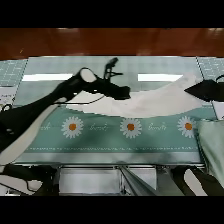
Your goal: Fold the shirts.
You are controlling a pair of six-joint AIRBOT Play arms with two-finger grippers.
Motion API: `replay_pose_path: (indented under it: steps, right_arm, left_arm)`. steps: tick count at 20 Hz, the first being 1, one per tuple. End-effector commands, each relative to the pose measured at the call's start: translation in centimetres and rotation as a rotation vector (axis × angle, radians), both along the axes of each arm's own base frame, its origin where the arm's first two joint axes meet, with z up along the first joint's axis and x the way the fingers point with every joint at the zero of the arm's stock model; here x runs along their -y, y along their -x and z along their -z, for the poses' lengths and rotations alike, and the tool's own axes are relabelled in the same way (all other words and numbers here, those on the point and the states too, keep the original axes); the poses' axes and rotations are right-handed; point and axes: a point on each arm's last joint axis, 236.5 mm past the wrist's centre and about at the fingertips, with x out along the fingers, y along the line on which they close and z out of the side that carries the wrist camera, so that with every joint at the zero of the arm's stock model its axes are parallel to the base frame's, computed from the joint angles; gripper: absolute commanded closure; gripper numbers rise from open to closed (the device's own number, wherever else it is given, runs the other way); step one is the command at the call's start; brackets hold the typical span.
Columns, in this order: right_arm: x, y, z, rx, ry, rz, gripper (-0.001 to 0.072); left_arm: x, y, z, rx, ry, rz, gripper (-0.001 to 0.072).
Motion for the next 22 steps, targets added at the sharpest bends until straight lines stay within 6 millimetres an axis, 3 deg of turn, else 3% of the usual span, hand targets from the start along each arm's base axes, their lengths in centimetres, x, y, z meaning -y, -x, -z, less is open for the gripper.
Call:
replay_pose_path:
  steps: [1,3,5,7,8,10,12,14,16,19,22]
  right_arm:
    - [-1.7,1.4,-2.0,0.049,-0.047,-0.021,0.0680]
    - [-2.5,1.5,-2.9,0.069,-0.081,-0.032,0.0680]
    - [-2.7,1.5,-3.1,0.074,-0.092,-0.034,0.0680]
    - [-2.7,1.5,-3.1,0.074,-0.092,-0.034,0.0680]
    - [-2.7,1.5,-3.1,0.074,-0.092,-0.034,0.0680]
    - [-2.9,1.5,-3.1,0.074,-0.093,-0.042,0.0680]
    - [-4.3,1.3,-3.3,0.080,-0.106,-0.062,0.0680]
    - [-6.7,0.5,-3.6,0.098,-0.138,-0.099,0.0680]
    - [-10.6,-1.4,-3.9,0.132,-0.206,-0.141,0.0680]
    - [-17.4,-4.8,-2.7,0.142,-0.310,-0.170,0.0680]
    - [-25.1,-6.8,1.5,0.063,-0.308,-0.264,0.0680]
  left_arm:
    - [6.7,5.3,2.8,-0.145,-0.022,0.168,0.0694]
    - [8.9,8.6,3.9,-0.175,-0.037,0.265,0.0694]
    - [10.1,10.4,4.7,-0.181,-0.047,0.305,0.0695]
    - [9.9,10.8,4.5,-0.187,-0.049,0.318,0.0694]
    - [8.9,10.4,4.1,-0.202,-0.052,0.329,0.0694]
    - [4.9,8.5,3.1,-0.221,-0.083,0.356,0.0694]
    - [-0.8,4.7,1.8,-0.194,-0.172,0.298,0.0694]
    - [-6.2,0.9,-1.4,-0.118,-0.203,0.173,0.0694]
    - [-11.4,-1.2,-5.4,-0.020,-0.197,0.039,0.0694]
    - [-19.6,-0.8,-9.3,0.116,-0.242,-0.151,0.0694]
    - [-25.8,2.7,-10.8,0.198,-0.261,-0.302,0.0693]
